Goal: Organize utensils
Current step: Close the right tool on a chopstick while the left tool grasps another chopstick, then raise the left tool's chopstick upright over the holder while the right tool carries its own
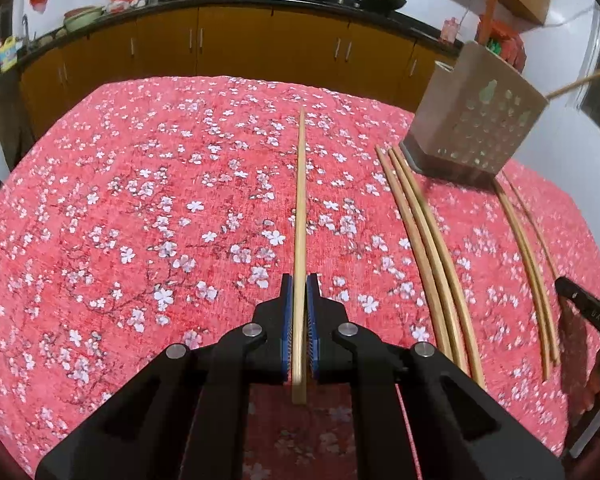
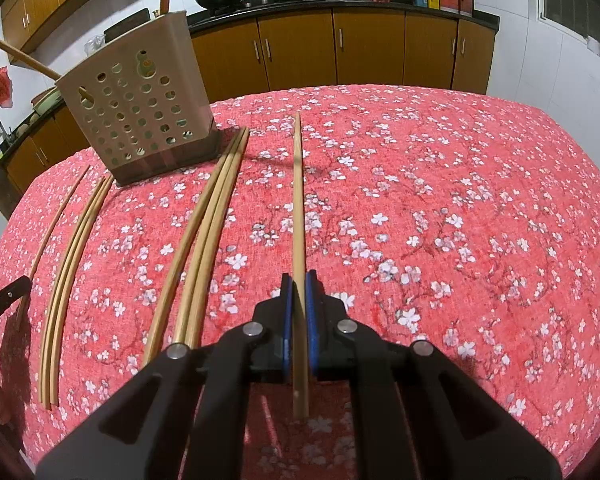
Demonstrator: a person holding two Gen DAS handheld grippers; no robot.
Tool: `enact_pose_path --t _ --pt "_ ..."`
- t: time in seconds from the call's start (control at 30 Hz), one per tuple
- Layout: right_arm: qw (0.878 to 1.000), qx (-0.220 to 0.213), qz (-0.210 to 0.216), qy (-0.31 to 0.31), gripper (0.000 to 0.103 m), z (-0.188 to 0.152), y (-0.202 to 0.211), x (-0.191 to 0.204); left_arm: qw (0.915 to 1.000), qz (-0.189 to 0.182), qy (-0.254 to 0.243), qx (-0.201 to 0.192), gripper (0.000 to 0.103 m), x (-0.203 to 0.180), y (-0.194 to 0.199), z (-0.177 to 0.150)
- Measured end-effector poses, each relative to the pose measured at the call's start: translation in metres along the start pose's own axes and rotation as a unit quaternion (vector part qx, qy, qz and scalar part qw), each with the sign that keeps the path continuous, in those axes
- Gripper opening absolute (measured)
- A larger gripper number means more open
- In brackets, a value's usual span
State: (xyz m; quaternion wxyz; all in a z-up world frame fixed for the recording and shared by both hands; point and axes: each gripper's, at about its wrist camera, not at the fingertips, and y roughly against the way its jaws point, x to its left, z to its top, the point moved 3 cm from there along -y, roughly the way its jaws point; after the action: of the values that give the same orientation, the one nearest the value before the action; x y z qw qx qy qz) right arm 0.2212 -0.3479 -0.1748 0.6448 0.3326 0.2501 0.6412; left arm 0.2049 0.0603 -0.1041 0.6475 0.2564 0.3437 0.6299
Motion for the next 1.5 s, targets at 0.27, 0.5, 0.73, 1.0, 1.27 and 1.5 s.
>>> enact_pose_path --t 0.27,0.5,0.73,1.0,1.27,1.5 --pt "1.0 0.0 0.001 0.002 0.008 -0.004 0.002 0.001 0.9999 0.0 -0.011 0.001 0.008 -0.003 0.004 -0.006" --pt "1.0 0.001 0.007 -0.001 0.008 -0.004 0.004 0.0 0.9999 0.001 -0.013 0.001 0.008 -0.003 0.004 -0.006" --pt "0.999 -0.029 0.024 -0.014 0.008 0.009 0.031 -0.006 1.0 -0.002 -0.007 -0.007 0.007 0.0 0.014 0.002" --pt "0.996 -0.078 0.032 -0.014 0.008 0.029 0.067 -0.009 0.9986 -0.002 -0.006 -0.053 0.007 0.0 0.045 0.025" --pt "0.988 -0.15 0.036 -0.015 0.008 0.054 0.111 -0.008 0.9919 -0.015 -0.008 -0.126 0.007 -0.006 0.093 0.055" --pt "0.982 -0.185 0.034 -0.012 0.008 0.067 0.131 -0.006 0.9854 -0.024 -0.011 -0.168 0.007 -0.011 0.119 0.075"
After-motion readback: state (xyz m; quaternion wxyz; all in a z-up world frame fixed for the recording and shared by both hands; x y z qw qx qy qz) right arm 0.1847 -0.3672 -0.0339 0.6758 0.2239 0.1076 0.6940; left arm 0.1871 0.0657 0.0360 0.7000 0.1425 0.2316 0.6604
